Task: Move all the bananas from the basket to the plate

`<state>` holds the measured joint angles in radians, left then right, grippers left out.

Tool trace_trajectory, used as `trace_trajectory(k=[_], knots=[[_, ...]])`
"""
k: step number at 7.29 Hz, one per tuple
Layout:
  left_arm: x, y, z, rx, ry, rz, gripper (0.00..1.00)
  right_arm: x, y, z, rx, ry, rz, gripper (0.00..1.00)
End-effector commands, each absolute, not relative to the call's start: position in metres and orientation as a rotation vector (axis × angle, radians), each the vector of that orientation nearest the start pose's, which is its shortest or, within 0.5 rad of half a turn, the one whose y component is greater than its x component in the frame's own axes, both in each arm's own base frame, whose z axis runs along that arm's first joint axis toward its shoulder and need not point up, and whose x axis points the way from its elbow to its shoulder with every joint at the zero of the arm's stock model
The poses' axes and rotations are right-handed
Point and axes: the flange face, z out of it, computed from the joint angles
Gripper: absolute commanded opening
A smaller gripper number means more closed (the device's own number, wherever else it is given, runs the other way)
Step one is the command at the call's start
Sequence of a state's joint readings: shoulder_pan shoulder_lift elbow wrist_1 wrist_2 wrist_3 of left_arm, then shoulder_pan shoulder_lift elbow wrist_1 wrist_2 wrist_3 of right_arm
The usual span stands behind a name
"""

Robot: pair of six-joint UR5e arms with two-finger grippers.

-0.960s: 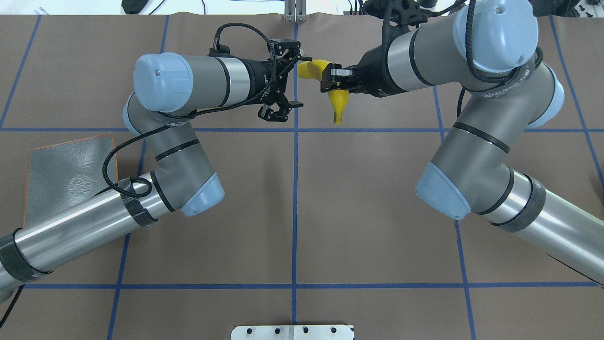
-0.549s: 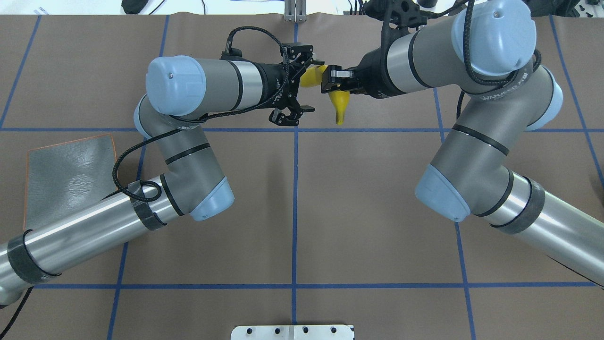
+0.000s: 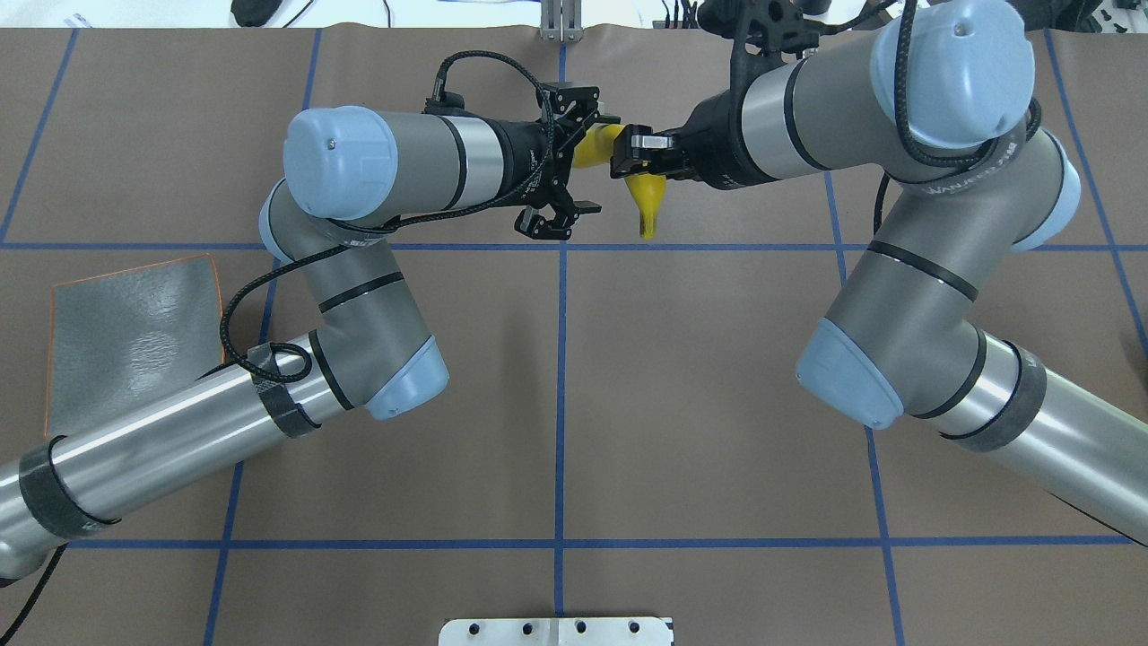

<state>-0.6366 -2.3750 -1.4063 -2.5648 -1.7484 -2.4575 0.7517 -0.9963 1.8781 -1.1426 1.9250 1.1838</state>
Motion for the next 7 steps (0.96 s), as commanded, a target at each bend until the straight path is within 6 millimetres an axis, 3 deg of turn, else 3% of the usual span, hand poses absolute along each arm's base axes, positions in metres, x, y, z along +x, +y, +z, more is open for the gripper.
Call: trace_trajectory(k=[1,7], knots=[[0.5035,-0.5163,0.1091,-0.358,1.707,-1.003,1.00,-0.3663,-0.4775,0.1458,0.443,-1.251,0.078,0.00],[0.5073,-0.5191,0.1069,-0.357,1.689,-1.013,0.95,-0.3673,-0.4748,0.1487,0.438,-1.250,0.075,0.00]])
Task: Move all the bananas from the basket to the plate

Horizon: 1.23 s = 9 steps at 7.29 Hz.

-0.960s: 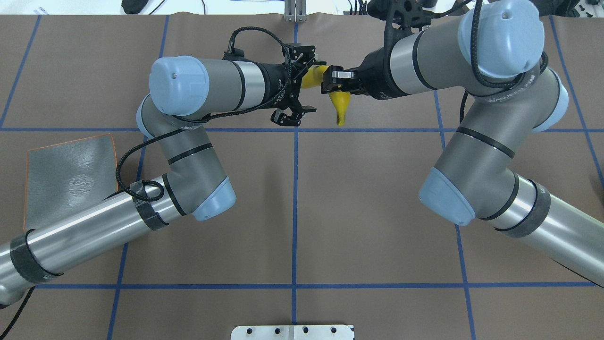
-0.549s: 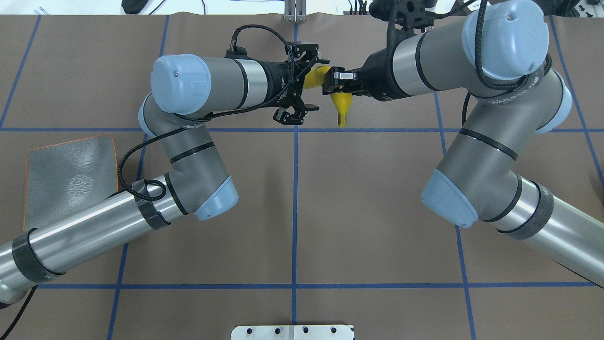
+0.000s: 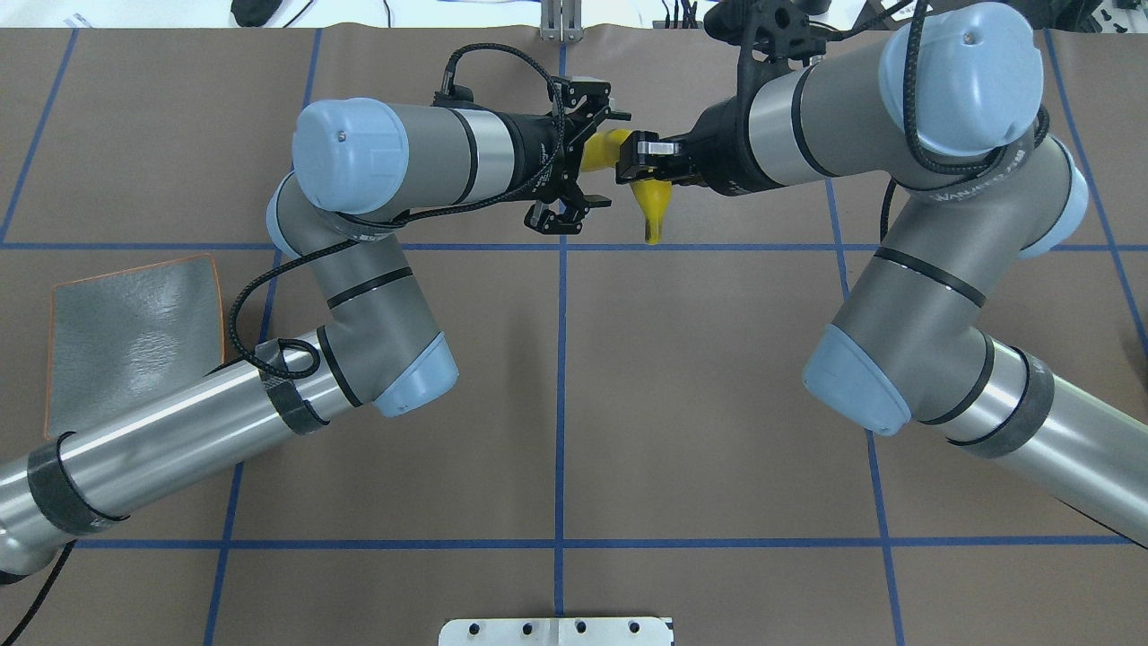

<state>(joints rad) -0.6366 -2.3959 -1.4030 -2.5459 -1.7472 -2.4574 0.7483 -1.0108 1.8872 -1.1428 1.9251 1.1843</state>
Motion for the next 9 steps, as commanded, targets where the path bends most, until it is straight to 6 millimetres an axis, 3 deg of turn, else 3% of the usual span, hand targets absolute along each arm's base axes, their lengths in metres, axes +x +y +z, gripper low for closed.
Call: trace_trajectory(k=[1,2,3,4,6,7,8,9], knots=[[0.5071,-0.5189,0.1037,-0.358,1.693,-1.011,0.95,-0.3673,-0.4748,0.1487,0.438,-1.250,0.075,0.00],[0.5071,-0.5189,0.1016,-0.358,1.695,-1.010,0.89,-0.3670,-0.4744,0.1508,0.435,-1.248,0.077,0.00],[0.5075,-0.5192,0.1020,-0.357,1.690,-1.012,0.75,-0.3677,-0.4739,0.1509,0.433,-1.248,0.077,0.00],[0.5075,-0.5192,0.1020,-0.357,1.690,-1.012,0.54,-0.3675,-0.4739,0.1507,0.434,-1.249,0.079,0.00],[0.5077,-0.5192,0.1032,-0.352,1.687,-1.007,0.00,-0.3680,-0.4729,0.1494,0.430,-1.252,0.080,0.00],[0.5077,-0.5190,0.1031,-0.354,1.688,-1.006,0.00,-0.3674,-0.4714,0.1482,0.424,-1.258,0.077,0.09],[0.5077,-0.5190,0.1031,-0.356,1.688,-1.007,0.00,-0.3676,-0.4724,0.1497,0.427,-1.254,0.081,0.99],[0.5077,-0.5190,0.1042,-0.356,1.686,-1.008,0.00,-0.3674,-0.4719,0.1502,0.423,-1.254,0.084,1.00]])
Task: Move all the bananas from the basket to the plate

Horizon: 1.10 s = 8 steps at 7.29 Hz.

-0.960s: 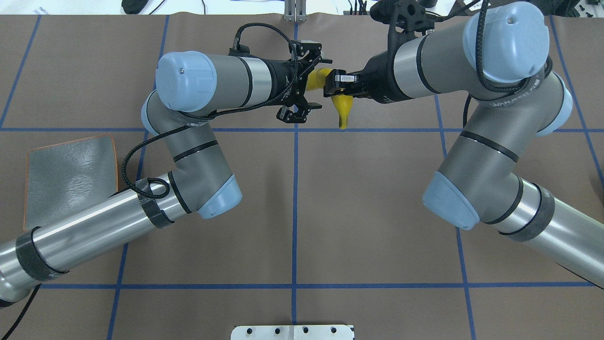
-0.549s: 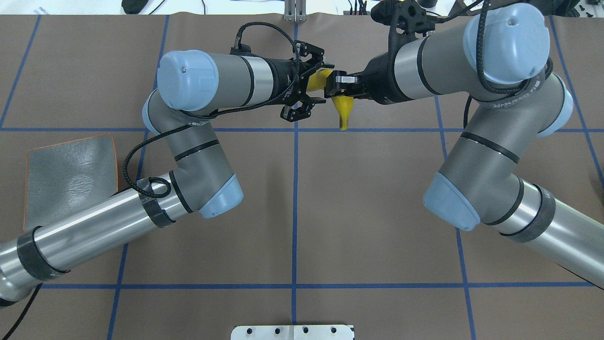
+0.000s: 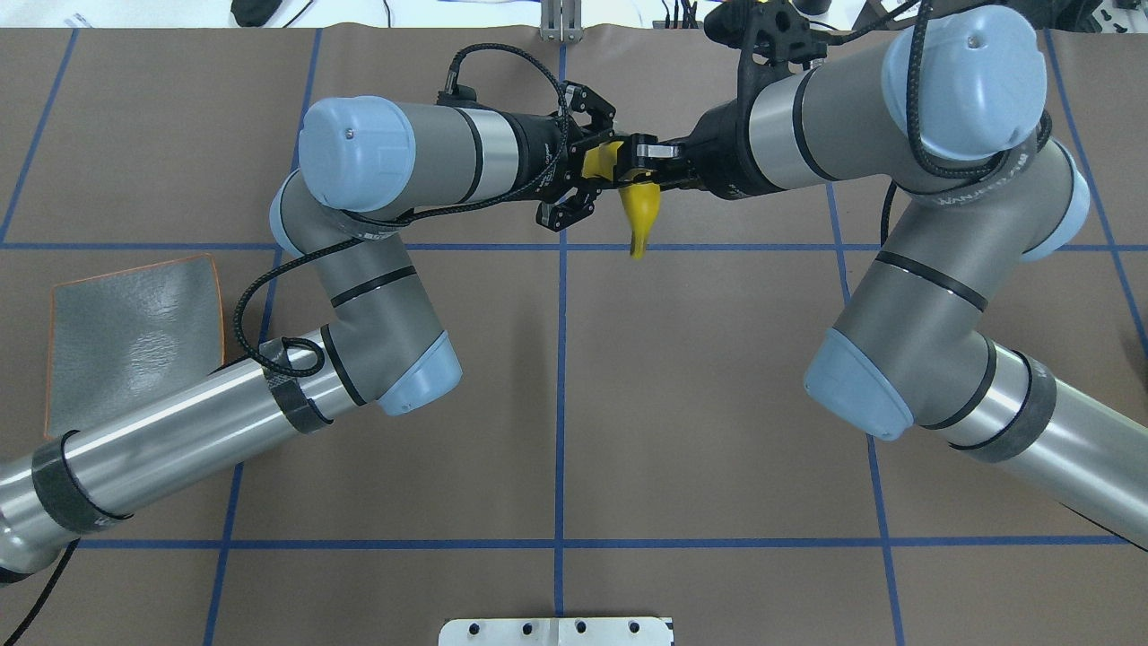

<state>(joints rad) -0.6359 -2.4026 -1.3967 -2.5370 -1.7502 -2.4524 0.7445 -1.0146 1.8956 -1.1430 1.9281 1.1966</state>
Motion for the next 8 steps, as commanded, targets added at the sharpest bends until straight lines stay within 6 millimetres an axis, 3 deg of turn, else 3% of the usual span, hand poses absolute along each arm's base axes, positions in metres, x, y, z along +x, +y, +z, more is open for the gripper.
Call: trace_trajectory(k=[1,4,5,7,8], knots=[[0.508,-0.519,0.104,-0.357,1.686,-1.009,0.00,-0.367,-0.471,0.150,0.420,-1.253,0.082,1.00],[0.510,-0.522,0.114,-0.348,1.669,-1.015,0.00,-0.360,-0.468,0.144,0.423,-1.265,0.077,1.00],[0.516,-0.527,0.125,-0.341,1.643,-1.024,0.00,-0.347,-0.472,0.141,0.409,-1.280,0.070,1.00],[0.511,-0.540,0.143,-0.286,1.555,-1.026,0.00,-0.310,-0.492,0.152,0.339,-1.274,0.083,1.00],[0.492,-0.549,0.137,-0.262,1.458,-1.012,0.00,-0.290,-0.504,0.171,0.314,-1.255,0.093,1.00]])
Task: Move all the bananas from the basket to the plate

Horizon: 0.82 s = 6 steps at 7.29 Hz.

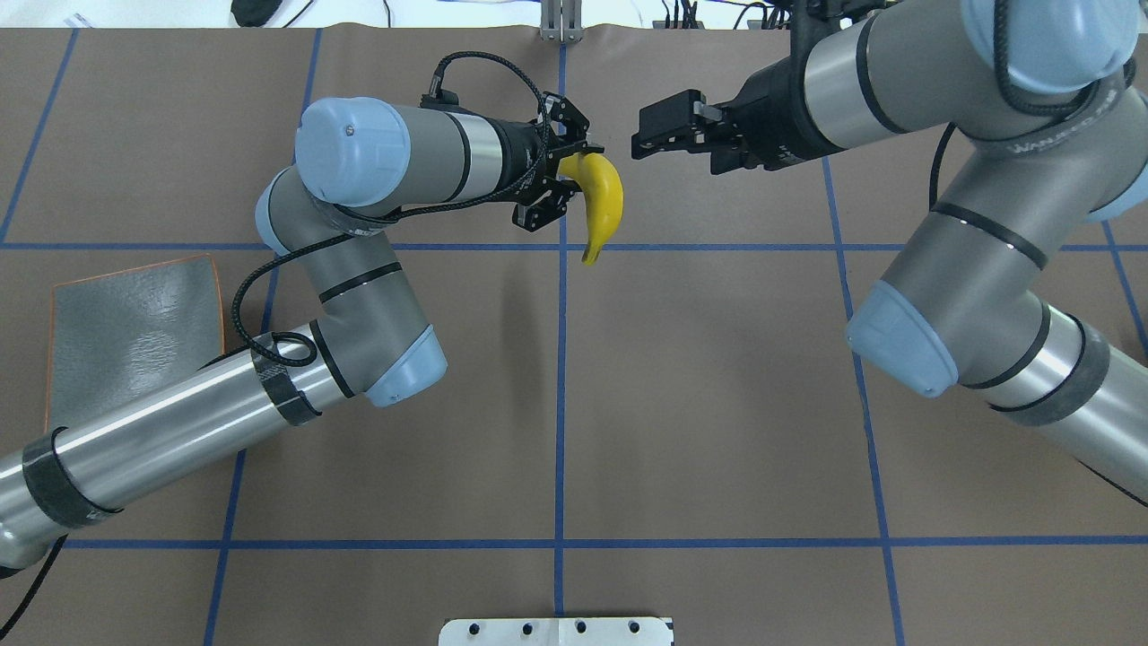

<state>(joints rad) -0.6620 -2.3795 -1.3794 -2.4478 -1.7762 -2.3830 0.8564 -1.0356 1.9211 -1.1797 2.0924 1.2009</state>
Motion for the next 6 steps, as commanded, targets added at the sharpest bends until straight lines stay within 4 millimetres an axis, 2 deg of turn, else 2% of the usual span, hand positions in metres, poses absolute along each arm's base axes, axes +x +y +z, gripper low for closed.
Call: trace_trajectory(k=[1,2,3,4,6], knots=[[0.463,-0.537,0.140,-0.193,1.362,-0.980,0.00,-0.270,-0.518,0.196,0.292,-1.227,0.115,1.00],[0.428,-0.511,0.155,-0.116,1.245,-0.924,0.00,-0.258,-0.532,0.217,0.299,-1.183,0.121,1.00],[0.395,-0.495,0.166,-0.046,1.108,-0.897,0.00,-0.243,-0.544,0.234,0.304,-1.106,0.102,1.00],[0.375,-0.489,0.174,0.043,0.976,-0.906,0.00,-0.231,-0.554,0.247,0.315,-1.016,0.067,1.00],[0.356,-0.479,0.203,0.175,0.733,-0.825,0.00,-0.221,-0.571,0.286,0.270,-0.812,-0.004,1.00]])
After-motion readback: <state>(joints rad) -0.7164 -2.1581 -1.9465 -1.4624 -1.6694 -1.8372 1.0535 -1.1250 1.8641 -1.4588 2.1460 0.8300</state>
